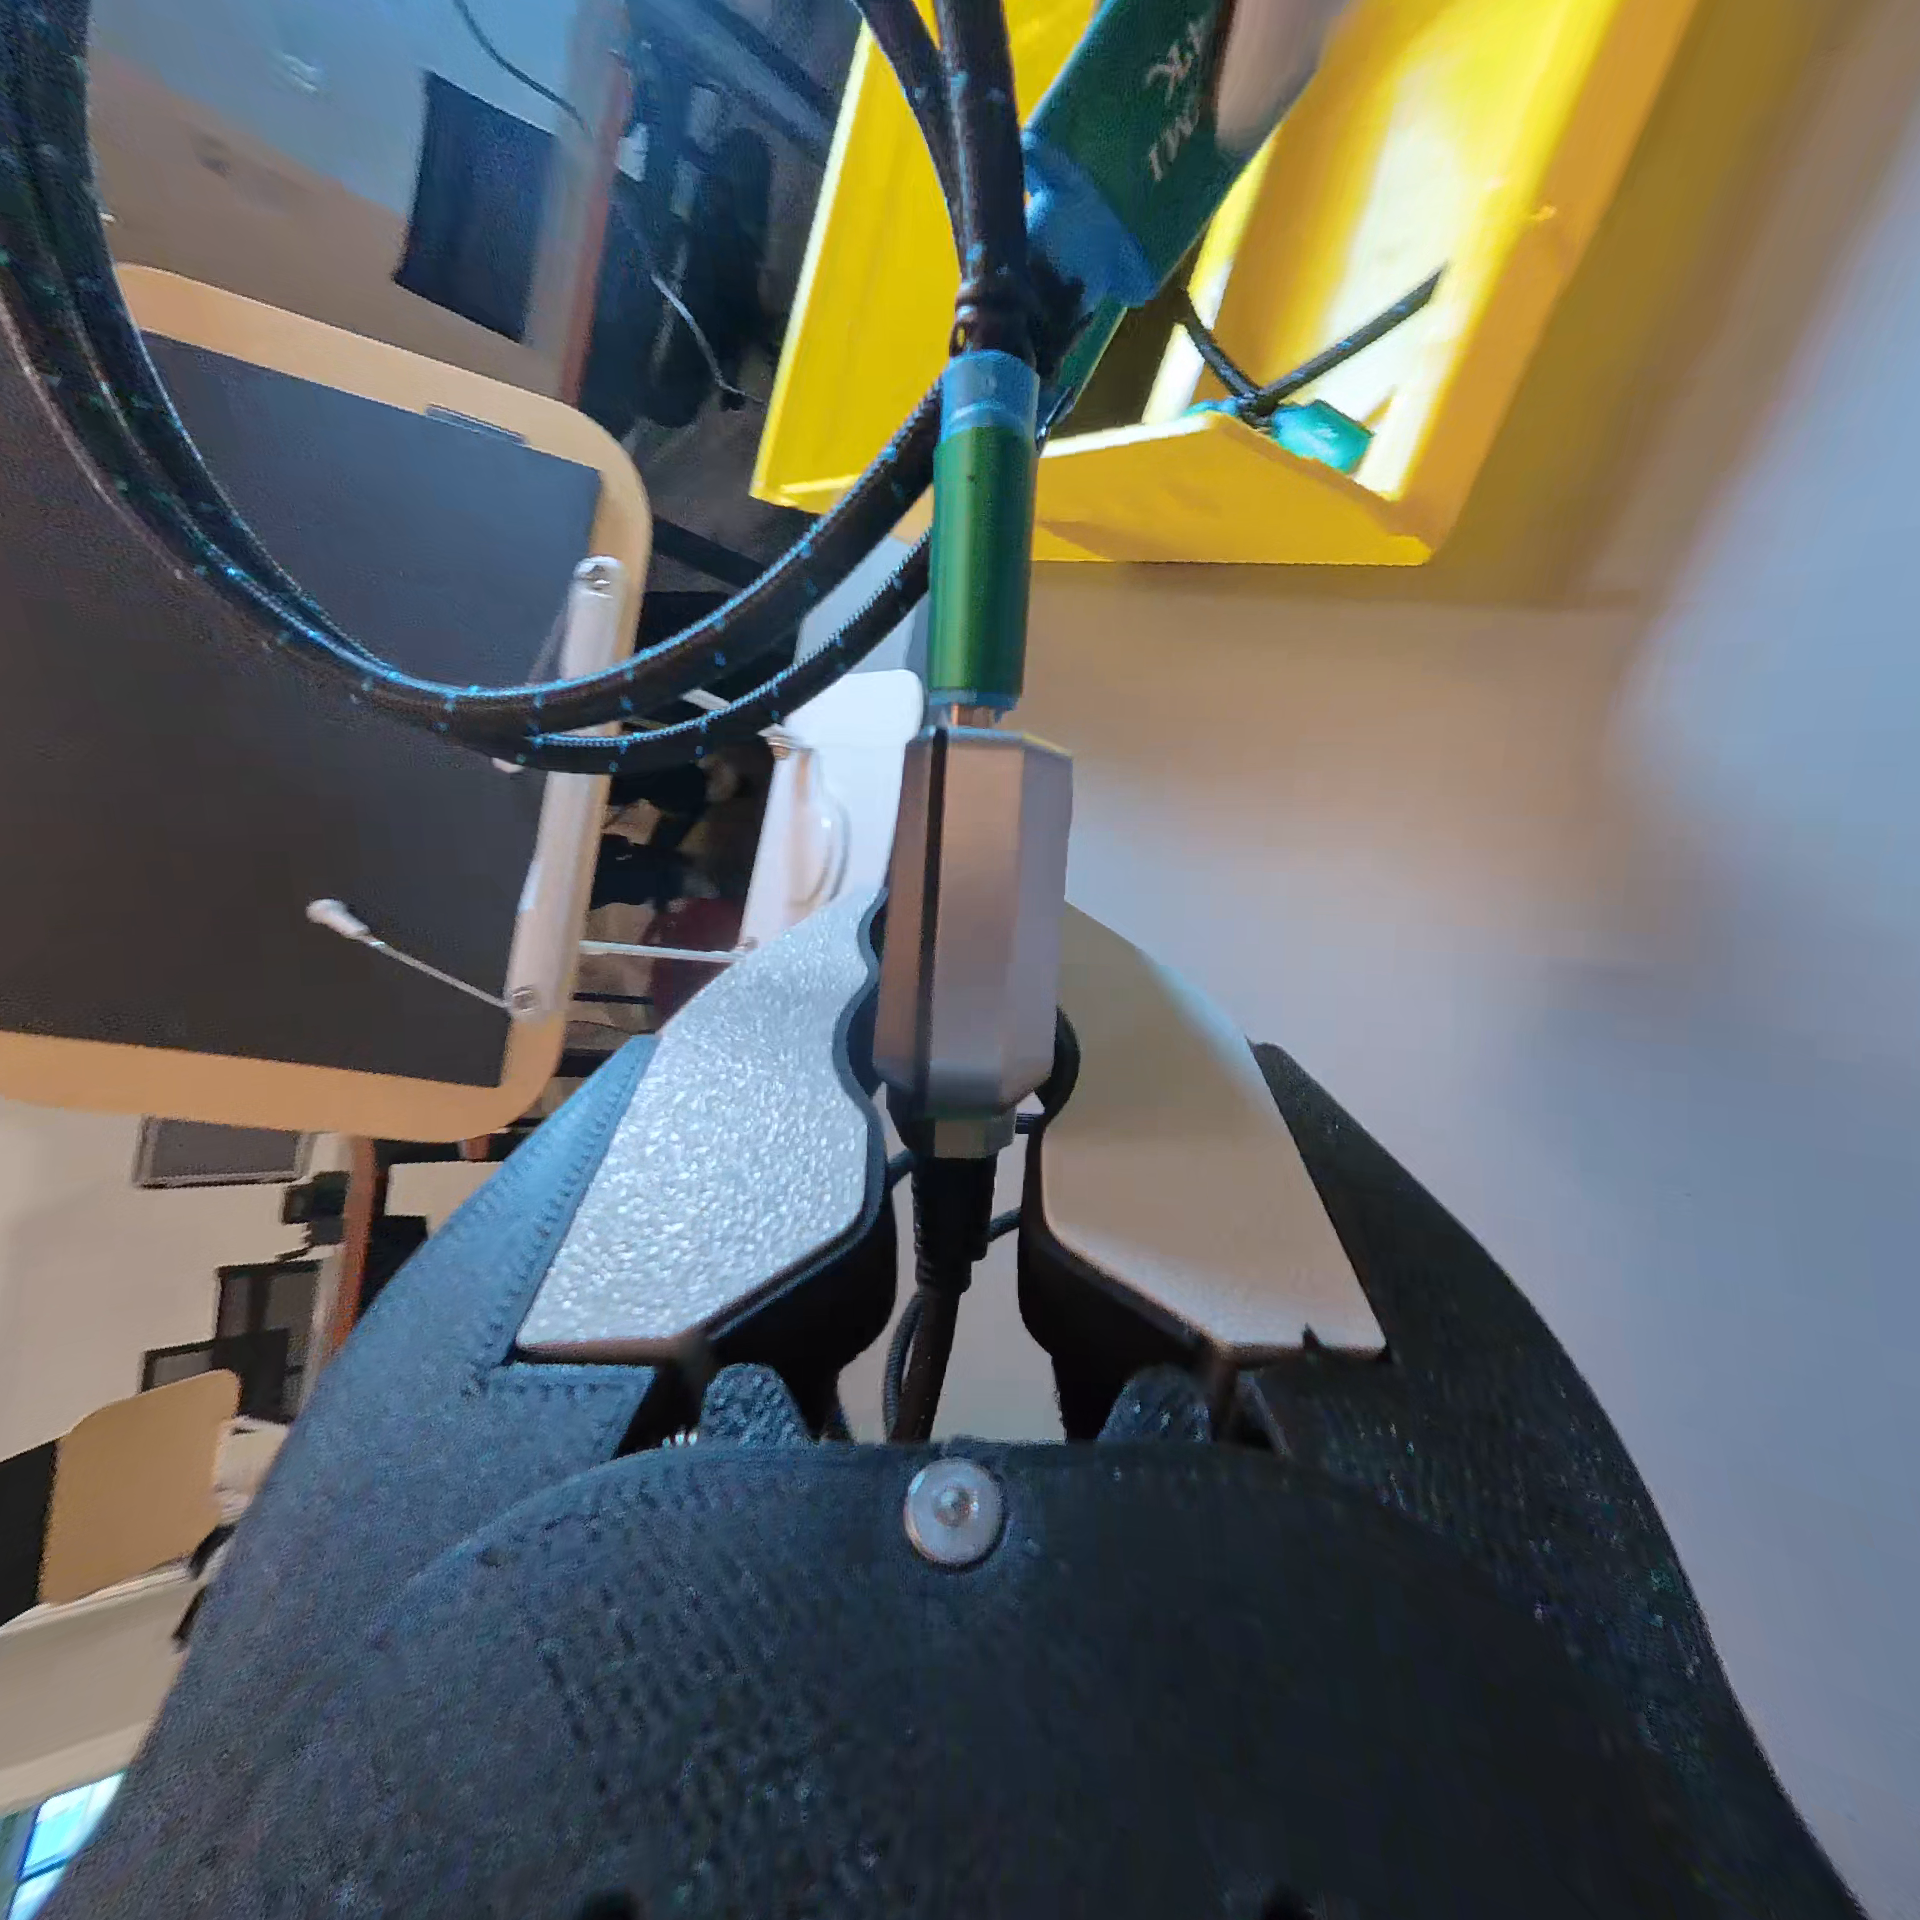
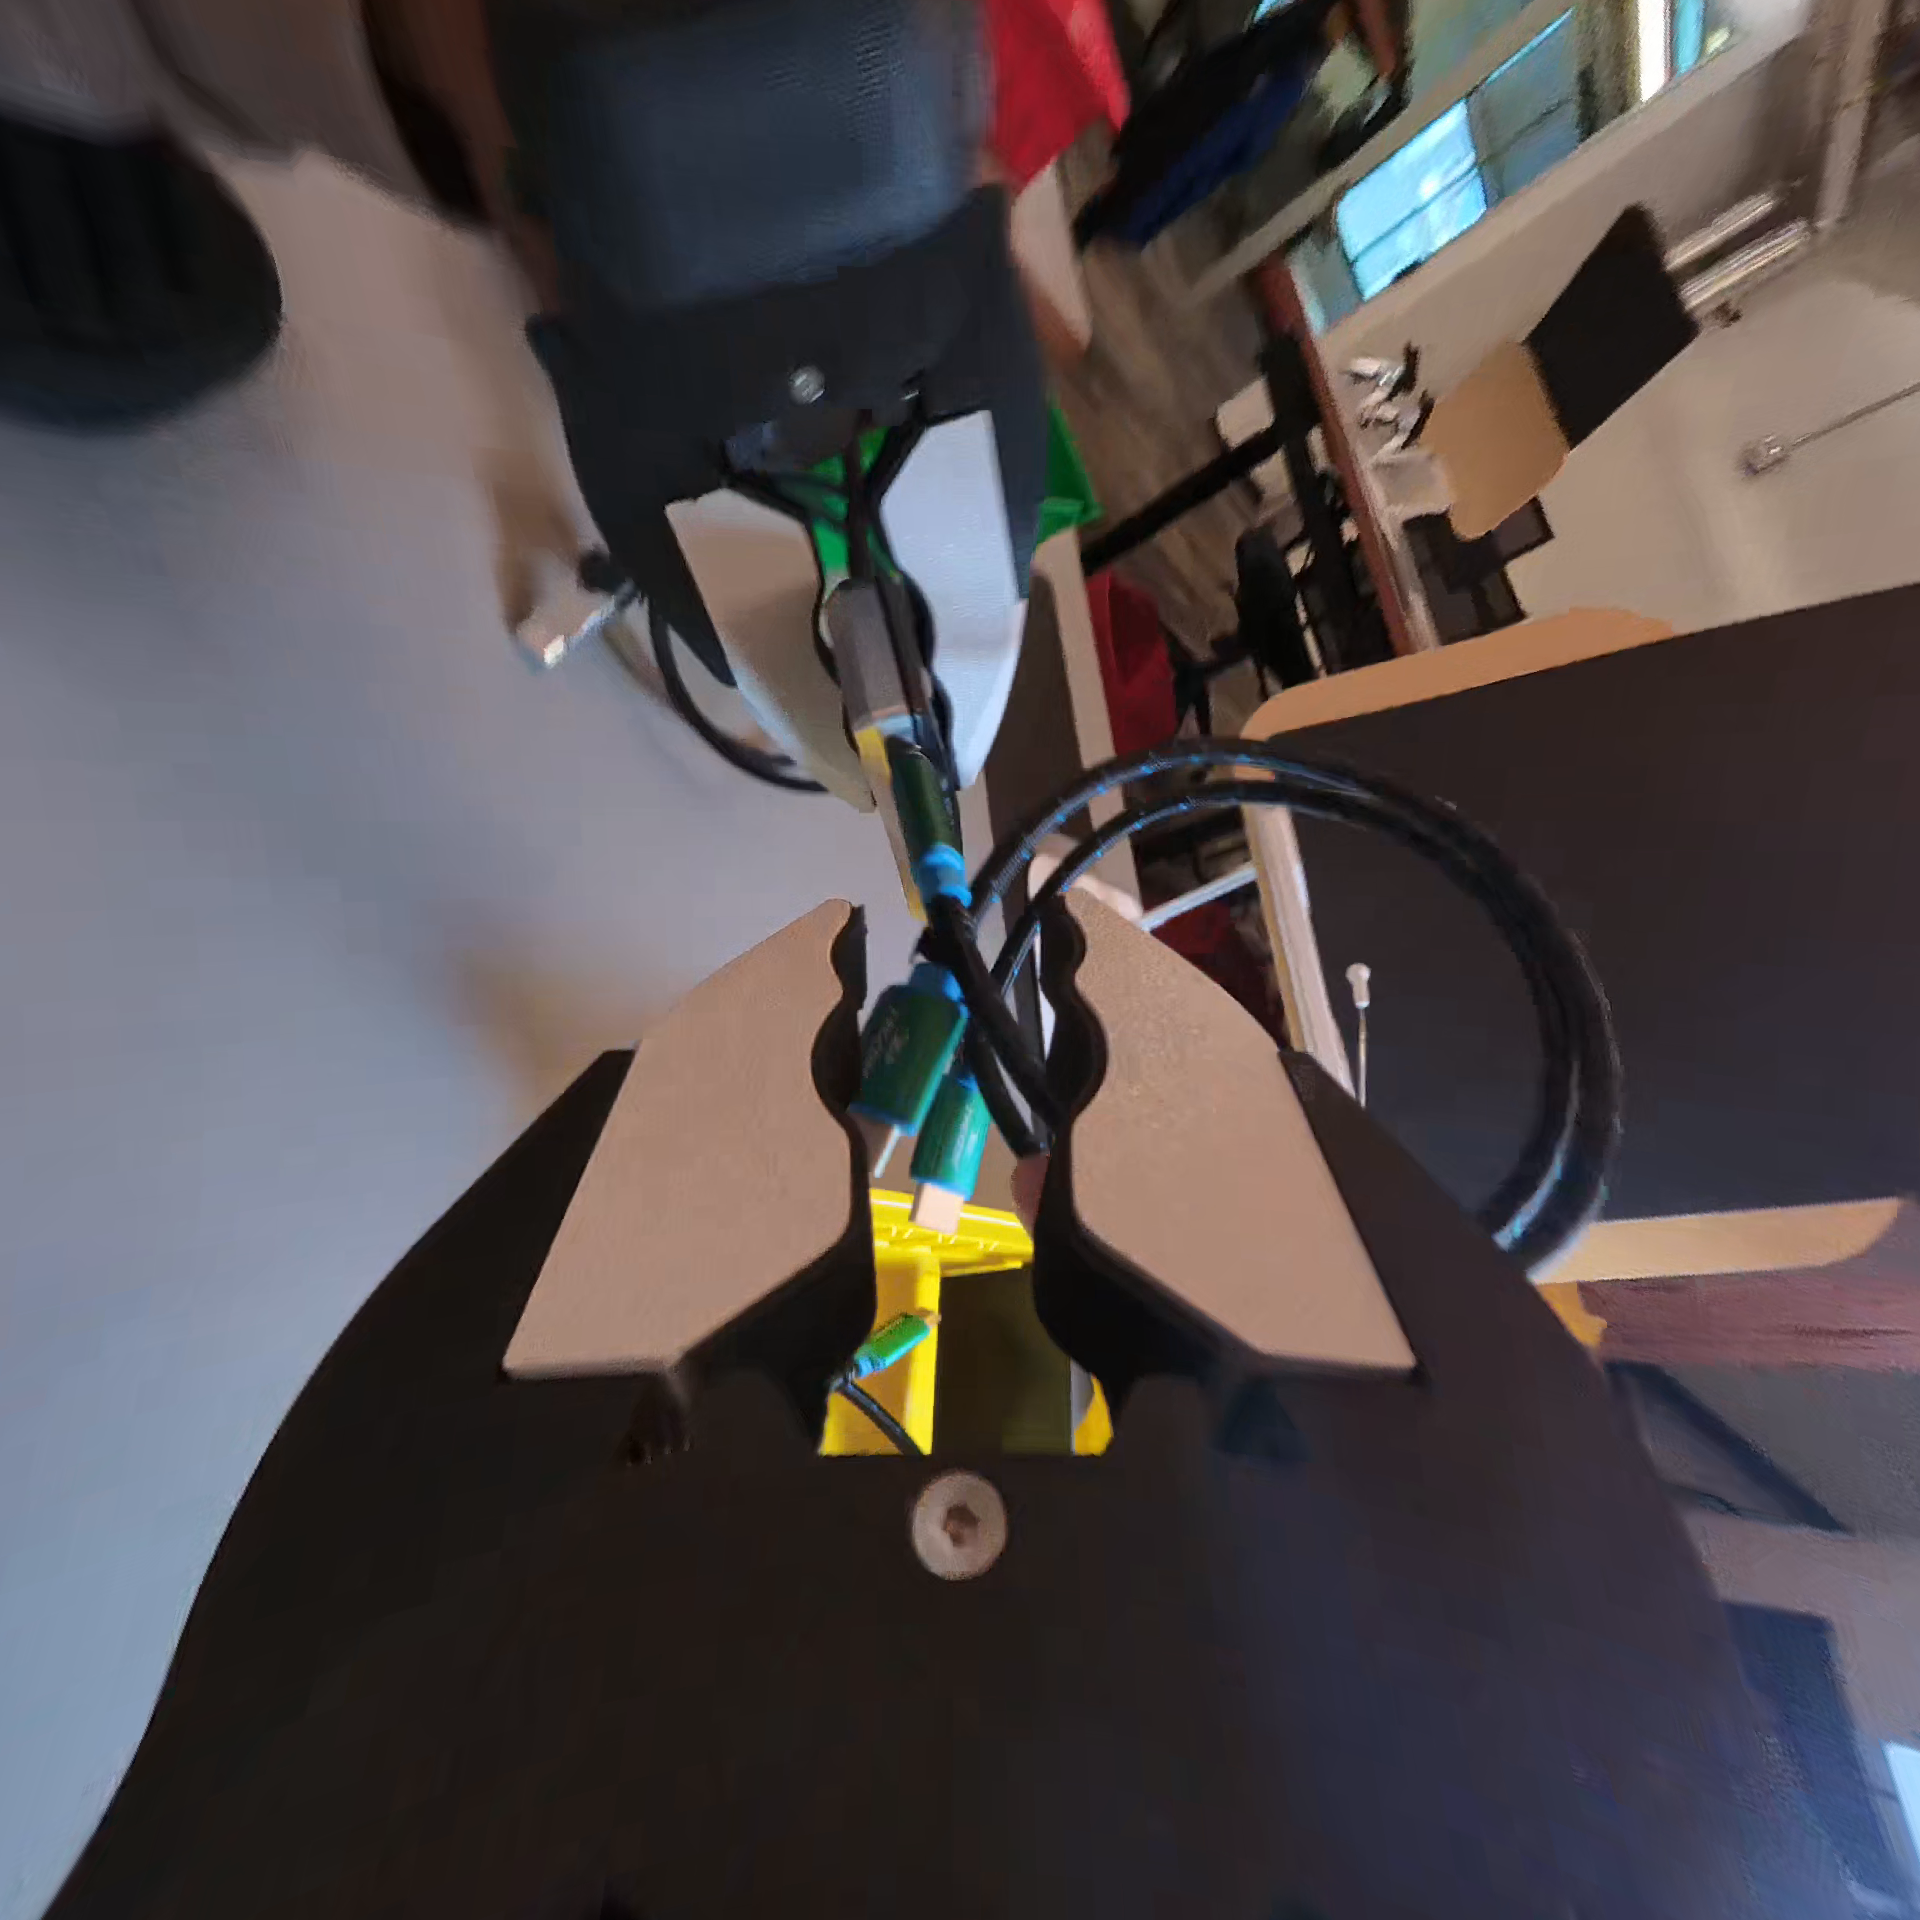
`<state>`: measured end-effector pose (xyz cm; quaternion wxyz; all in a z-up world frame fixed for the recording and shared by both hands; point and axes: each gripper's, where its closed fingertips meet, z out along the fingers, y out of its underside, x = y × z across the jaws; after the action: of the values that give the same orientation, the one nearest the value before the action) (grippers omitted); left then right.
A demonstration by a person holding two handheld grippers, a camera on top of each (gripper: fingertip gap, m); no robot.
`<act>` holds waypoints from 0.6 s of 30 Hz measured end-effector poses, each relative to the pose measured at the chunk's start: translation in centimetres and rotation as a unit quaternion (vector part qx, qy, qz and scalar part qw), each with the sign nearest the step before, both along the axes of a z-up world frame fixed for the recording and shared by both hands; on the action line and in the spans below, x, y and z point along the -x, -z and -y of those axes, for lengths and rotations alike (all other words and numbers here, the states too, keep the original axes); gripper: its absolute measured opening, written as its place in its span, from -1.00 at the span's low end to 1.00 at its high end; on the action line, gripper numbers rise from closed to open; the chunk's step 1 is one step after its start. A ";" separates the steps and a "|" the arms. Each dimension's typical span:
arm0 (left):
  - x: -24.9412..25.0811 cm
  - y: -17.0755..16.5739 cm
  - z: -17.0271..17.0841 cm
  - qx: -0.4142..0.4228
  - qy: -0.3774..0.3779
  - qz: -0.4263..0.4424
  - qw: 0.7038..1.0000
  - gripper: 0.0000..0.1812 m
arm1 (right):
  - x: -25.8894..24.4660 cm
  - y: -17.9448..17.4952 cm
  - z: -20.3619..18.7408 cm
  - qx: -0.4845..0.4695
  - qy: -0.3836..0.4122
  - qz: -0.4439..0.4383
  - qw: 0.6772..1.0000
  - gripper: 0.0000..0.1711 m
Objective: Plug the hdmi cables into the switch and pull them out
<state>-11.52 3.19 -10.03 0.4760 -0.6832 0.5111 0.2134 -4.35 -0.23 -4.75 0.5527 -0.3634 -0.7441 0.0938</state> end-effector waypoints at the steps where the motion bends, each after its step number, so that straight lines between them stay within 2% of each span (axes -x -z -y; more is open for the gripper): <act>1: -0.1 0.7 0.1 0.013 0.001 0.002 1.000 -0.74 | 0.6 1.2 0.0 -0.013 0.009 0.028 1.000 -0.62; 4: 0.3 2.6 0.3 0.048 0.000 0.001 0.999 -0.74 | 1.5 4.4 -0.8 -0.042 0.045 0.093 0.994 -0.62; 9: 0.5 5.2 1.1 0.095 0.012 0.000 0.995 -0.75 | 2.2 7.5 -1.8 -0.067 0.080 0.140 0.985 -0.75; 11: 0.0 5.6 1.6 0.110 0.025 0.026 0.993 -0.75 | 2.4 7.9 -1.8 -0.073 0.078 0.135 0.985 -0.77; 12: -0.2 5.6 1.8 0.117 0.035 0.046 0.991 -0.75 | 2.4 7.7 -1.8 -0.070 0.075 0.126 0.987 -0.85; 18: -2.4 5.5 4.9 0.179 0.133 0.144 0.964 -0.74 | 1.2 8.3 0.7 0.017 0.020 0.131 0.991 -0.87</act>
<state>-9.16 -1.69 -15.51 0.4384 -0.7066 0.5534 -0.0479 -5.51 -0.92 -13.07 0.4460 -0.3965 -0.8010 0.0466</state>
